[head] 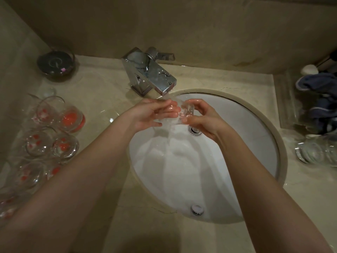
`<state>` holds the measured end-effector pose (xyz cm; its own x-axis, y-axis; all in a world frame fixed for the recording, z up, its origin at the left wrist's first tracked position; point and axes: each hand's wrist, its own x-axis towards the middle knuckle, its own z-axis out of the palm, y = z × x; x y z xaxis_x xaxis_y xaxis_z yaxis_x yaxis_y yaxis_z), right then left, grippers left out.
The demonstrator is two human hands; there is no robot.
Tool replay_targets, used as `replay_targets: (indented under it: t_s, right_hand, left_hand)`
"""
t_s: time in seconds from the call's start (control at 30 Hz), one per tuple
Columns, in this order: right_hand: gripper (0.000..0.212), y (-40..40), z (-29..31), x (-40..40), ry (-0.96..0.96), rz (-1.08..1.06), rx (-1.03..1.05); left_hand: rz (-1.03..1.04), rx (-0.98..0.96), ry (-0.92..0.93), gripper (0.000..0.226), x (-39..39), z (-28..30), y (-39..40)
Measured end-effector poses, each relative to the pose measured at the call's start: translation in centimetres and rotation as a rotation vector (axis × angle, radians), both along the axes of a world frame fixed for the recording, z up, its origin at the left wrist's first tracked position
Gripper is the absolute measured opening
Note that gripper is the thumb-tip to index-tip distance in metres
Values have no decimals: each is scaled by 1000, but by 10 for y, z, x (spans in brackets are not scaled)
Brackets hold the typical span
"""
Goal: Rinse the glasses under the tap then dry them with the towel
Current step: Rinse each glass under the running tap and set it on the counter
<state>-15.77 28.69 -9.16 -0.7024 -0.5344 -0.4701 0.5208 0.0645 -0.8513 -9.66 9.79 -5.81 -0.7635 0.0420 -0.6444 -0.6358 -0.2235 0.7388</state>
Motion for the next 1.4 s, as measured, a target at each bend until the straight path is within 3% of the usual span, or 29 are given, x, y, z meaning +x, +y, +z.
replay_targets:
  t_s: [0.1,0.17,0.27,0.4,0.53,0.57,0.67,0.73,0.77,0.9,1.0,1.07,1.17,1.27,1.3,1.4]
  right_hand:
    - [50,-2,3,1,16,30,12]
    - [35,-3,8,-1,-80,73,32]
    - [55,-6,15,-7,-261,93,145]
    - [27,-8,12,-7,-138,93,118]
    - [56,-7,2,-3,-31,61,23]
    - [51,-8,2,-2,-49,42,-17]
    - [10,-12,16,3,-233,28,-16]
    - [45,-17,19,2,-347,6,92]
    - [49,-21,17,1,-332,-15,150]
    - [40,-32,12,4,-108,-26,249]
    - [22,-28,11,3,37,55,148]
    - [22,-25,12,0,90,94,122]
    - [18,-25,19,-4,-31,74,172]
    - [56,-27,22,-8,-256,140,343]
    - [59,-29,23,-8,-272,162,370]
    - [40,-28,19,-10,-142,176,317]
  left_hand:
    - [14,28,-2,12,-2,-1,2]
    - [20,25,21,12,1,-1,3]
    - [-27,11,42,12,7,-3,6]
    - [116,33,66,10,2,-5,10]
    - [133,7,97,7,-5,-4,9]
    - [122,6,100,7,-5,-4,9]
    - [58,-32,90,14,-5,-6,7]
    - [26,-43,64,10,-2,-9,9]
    - [34,-35,54,10,0,-11,12]
    - [95,-29,11,11,2,-16,17]
    - [159,5,-2,7,2,-17,12]
    - [142,12,13,15,3,-17,8]
    - [62,-3,47,24,5,-16,7]
    - [39,-21,53,13,5,-16,13]
    - [45,-25,52,11,5,-16,15]
    - [53,-23,56,12,4,-14,15]
